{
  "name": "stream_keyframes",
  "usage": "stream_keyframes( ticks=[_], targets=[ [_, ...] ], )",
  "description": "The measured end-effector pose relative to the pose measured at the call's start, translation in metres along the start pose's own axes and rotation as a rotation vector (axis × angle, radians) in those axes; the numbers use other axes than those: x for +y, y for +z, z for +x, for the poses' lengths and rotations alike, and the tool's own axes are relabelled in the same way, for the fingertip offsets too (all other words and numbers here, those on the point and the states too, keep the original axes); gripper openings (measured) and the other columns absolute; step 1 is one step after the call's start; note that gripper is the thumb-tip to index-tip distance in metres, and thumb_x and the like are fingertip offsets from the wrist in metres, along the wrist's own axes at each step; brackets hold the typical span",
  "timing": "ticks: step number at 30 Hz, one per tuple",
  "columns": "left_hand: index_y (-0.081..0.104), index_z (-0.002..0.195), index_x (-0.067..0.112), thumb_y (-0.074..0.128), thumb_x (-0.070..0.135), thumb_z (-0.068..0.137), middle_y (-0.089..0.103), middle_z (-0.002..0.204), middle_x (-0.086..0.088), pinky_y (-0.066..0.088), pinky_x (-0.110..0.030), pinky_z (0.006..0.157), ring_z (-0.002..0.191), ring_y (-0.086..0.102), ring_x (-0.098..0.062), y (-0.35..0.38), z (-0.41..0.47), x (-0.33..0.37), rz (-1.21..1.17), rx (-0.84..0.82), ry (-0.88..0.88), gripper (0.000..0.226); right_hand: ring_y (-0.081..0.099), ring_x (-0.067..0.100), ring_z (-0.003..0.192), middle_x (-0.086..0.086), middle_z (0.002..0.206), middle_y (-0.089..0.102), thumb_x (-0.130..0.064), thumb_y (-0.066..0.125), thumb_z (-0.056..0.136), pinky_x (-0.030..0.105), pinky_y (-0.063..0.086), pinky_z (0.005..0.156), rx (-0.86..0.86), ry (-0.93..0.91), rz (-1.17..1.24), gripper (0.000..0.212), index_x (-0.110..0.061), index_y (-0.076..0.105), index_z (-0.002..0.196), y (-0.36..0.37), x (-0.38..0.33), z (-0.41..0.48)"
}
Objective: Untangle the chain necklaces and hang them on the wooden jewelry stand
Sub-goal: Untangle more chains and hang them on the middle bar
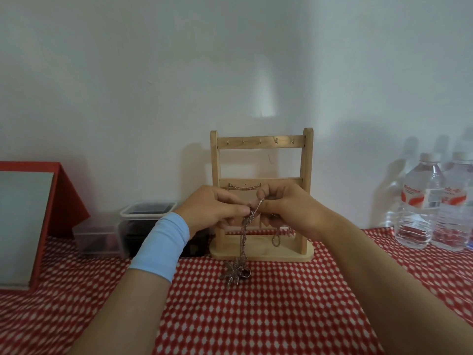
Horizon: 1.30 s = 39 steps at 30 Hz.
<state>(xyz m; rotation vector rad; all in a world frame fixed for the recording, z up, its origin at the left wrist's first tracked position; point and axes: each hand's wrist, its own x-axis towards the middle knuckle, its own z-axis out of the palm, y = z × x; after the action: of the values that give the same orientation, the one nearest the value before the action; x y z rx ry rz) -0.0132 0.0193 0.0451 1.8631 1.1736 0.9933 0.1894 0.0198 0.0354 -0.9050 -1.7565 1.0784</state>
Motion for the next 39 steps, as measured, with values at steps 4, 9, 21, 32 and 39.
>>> stream_keyframes(
  ticks=[4,9,21,32,39],
  targets=[
    [0.077,0.074,0.034,0.08,0.016,0.075,0.072,0.071,0.02,0.049,-0.014,0.071,0.072,0.066,0.008,0.002,0.005,0.002,0.242,0.096,0.115,0.019,0.068,0.014,0.061,0.011,0.072,0.071,0.011,0.058,0.095,0.022,0.046,0.051,-0.022,0.027,0.015,0.014,-0.003,0.059,0.098,0.0,0.002,-0.002],
    [0.074,0.075,0.02,0.066,0.019,0.082,0.065,0.07,0.013,0.045,-0.019,0.07,0.07,0.058,-0.003,0.006,0.007,0.0,0.307,0.049,0.125,0.01,0.075,0.024,0.076,0.025,0.088,0.07,0.017,0.055,0.092,0.028,0.057,0.059,-0.056,0.02,0.03,0.025,-0.007,0.056,0.087,-0.002,0.001,-0.003],
    [0.057,0.074,0.012,0.043,0.012,0.096,0.057,0.077,-0.001,0.048,-0.034,0.08,0.079,0.055,-0.018,0.012,0.008,-0.002,-0.323,-0.208,0.048,0.026,0.071,0.008,0.077,0.006,0.09,0.079,0.009,0.059,0.085,0.023,0.057,0.077,-0.189,0.161,-0.563,0.018,-0.005,0.07,0.086,0.003,0.003,0.0],
    [0.068,0.101,0.008,0.061,0.011,0.094,0.071,0.082,-0.004,0.059,-0.035,0.069,0.071,0.068,-0.018,0.01,0.005,0.0,-0.241,-0.07,0.004,0.011,0.074,0.022,0.079,0.007,0.086,0.079,-0.014,0.071,0.095,0.033,0.061,0.081,0.054,0.082,-0.07,0.012,-0.012,0.077,0.085,-0.004,-0.009,-0.003],
    [0.066,0.11,0.003,0.05,0.003,0.098,0.066,0.089,-0.007,0.056,-0.024,0.068,0.075,0.065,-0.014,0.006,0.001,-0.007,-0.329,-0.278,-0.1,0.02,0.029,0.012,0.045,-0.006,0.054,0.032,-0.016,0.052,0.106,0.027,0.045,0.046,0.141,0.159,0.087,0.017,-0.009,0.065,0.098,-0.006,-0.011,-0.003]
  ],
)
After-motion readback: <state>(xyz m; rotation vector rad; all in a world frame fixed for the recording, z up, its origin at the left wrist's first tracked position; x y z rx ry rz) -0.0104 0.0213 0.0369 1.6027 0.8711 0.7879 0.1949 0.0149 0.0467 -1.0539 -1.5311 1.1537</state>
